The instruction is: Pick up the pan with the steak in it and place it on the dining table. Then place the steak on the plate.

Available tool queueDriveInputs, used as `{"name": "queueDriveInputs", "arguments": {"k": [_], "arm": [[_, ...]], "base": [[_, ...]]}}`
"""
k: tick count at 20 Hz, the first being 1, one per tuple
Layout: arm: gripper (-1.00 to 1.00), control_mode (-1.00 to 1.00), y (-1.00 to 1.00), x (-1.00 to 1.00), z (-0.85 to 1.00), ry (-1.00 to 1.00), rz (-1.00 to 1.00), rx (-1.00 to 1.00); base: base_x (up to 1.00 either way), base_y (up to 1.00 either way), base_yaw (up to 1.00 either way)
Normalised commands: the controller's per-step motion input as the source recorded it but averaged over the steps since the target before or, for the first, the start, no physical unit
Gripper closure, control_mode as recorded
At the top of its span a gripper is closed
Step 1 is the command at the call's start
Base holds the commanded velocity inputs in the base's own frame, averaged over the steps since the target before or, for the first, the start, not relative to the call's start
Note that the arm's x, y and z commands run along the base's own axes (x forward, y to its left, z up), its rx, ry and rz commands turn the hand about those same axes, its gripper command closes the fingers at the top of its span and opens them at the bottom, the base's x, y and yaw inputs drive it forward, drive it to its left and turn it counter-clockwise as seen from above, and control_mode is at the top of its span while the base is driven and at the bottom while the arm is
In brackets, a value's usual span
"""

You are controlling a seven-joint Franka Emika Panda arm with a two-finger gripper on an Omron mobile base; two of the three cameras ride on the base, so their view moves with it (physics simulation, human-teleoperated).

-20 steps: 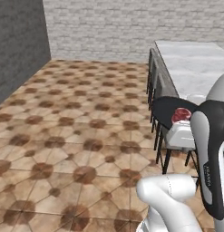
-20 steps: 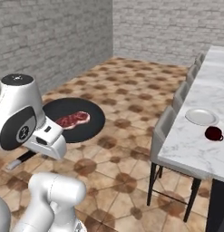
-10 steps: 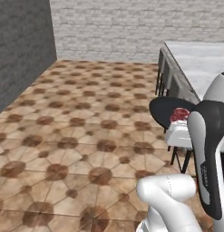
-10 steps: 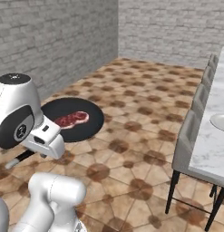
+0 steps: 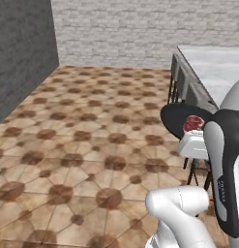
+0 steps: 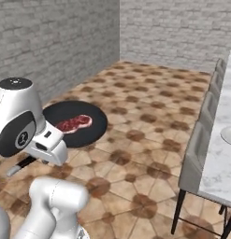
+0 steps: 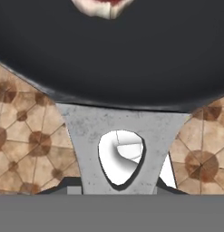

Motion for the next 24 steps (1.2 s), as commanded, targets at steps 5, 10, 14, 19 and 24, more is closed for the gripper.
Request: {"name": "queueDriveInputs", "arguments": {"k": [5,10,14,19,24], "arm": [[1.0,1.0,0.0,0.0,0.0,0.0,0.0,0.0],[1.0,1.0,0.0,0.0,0.0,0.0,0.0,0.0],[1.0,1.0,0.0,0.0,0.0,0.0,0.0,0.0],[1.0,1.0,0.0,0.0,0.0,0.0,0.0,0.0],[1.0,1.0,0.0,0.0,0.0,0.0,0.0,0.0]], "base": [[1.0,0.4,-0.05],[1.0,0.38,-0.07],[1.0,0.31,-0.1],[1.0,0.33,-0.1],[1.0,0.33,-0.1]]}}
